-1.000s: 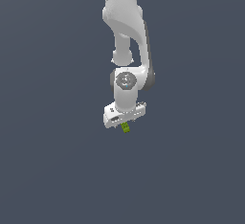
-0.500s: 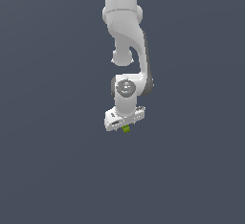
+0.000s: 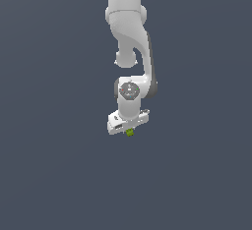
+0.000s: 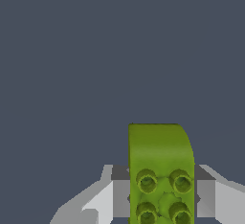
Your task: Pick up the object and move it to a goal position.
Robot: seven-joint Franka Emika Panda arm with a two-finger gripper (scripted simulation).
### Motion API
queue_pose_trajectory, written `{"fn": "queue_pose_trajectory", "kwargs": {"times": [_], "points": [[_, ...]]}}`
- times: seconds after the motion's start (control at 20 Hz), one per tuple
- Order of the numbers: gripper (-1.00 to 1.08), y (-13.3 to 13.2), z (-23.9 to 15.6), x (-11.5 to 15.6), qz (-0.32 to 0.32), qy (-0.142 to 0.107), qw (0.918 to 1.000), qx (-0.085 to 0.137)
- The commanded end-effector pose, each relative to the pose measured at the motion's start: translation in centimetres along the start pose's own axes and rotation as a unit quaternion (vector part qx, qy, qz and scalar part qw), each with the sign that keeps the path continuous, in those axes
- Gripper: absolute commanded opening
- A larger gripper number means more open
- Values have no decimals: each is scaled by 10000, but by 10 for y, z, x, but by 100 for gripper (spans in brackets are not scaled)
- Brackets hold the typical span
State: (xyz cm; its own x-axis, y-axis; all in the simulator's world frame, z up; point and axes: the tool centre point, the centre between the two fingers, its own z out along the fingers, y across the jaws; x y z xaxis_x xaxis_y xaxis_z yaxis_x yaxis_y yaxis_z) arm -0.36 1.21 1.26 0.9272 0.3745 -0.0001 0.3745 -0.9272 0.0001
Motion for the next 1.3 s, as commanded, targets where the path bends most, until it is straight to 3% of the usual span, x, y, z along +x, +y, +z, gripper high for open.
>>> {"fn": "queue_pose_trajectory", "kwargs": {"times": [0.0, 0.5, 1.25], "points": [[-100, 0, 0, 0, 0, -2, 10000, 0], [-100, 7, -3, -21, 0, -2, 10000, 0], [-100, 36, -15, -108, 0, 0, 10000, 0]]}}
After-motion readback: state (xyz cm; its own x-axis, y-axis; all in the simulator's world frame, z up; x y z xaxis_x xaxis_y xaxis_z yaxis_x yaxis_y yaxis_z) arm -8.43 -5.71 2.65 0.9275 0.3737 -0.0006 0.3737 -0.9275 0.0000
